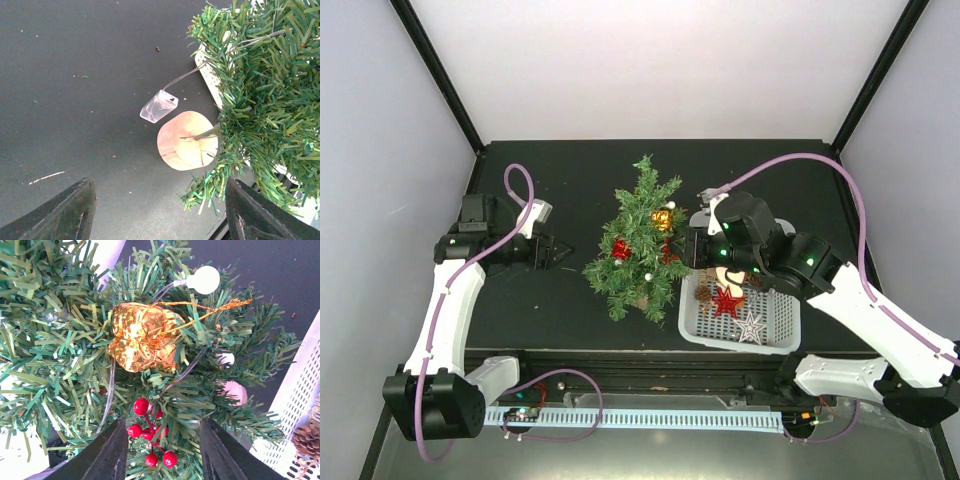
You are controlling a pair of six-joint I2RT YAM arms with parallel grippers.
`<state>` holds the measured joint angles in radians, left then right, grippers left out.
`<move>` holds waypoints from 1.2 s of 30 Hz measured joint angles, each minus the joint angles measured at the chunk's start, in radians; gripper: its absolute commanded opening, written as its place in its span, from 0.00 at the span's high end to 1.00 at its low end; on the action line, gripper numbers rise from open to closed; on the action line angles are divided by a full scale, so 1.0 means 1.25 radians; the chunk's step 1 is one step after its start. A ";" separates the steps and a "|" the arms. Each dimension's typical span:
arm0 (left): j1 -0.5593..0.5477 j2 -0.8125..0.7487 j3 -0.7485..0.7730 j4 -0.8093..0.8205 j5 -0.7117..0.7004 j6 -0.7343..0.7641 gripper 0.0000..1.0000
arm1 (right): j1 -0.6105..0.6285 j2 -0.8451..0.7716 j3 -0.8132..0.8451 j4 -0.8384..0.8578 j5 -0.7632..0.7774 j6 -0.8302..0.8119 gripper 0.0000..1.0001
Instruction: Decorate the small christmas tree
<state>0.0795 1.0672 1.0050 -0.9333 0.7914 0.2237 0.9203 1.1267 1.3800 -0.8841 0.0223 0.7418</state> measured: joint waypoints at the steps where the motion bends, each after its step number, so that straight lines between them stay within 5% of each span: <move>1: 0.000 0.000 0.000 0.000 0.000 0.000 0.29 | 0.000 0.000 0.000 -0.001 0.003 0.000 0.54; 12: 0.000 0.000 0.000 0.000 -0.001 0.000 0.29 | 0.000 -0.113 -0.011 -0.059 0.066 0.005 0.27; 18: 0.000 0.002 0.000 0.000 -0.002 0.000 0.28 | 0.000 -0.204 -0.078 -0.115 0.119 0.038 0.27; 32: 0.001 0.025 0.000 -0.001 -0.027 0.000 0.22 | -0.073 -0.183 -0.306 -0.175 0.098 0.117 0.30; 36: 0.003 0.028 0.002 -0.007 -0.033 0.007 0.14 | -0.078 -0.186 -0.310 -0.161 0.075 0.118 0.29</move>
<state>0.0837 1.1023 1.0069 -0.9421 0.7502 0.2329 0.8223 0.8944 0.9920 -1.0851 0.1165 0.8894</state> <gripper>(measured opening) 0.789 0.703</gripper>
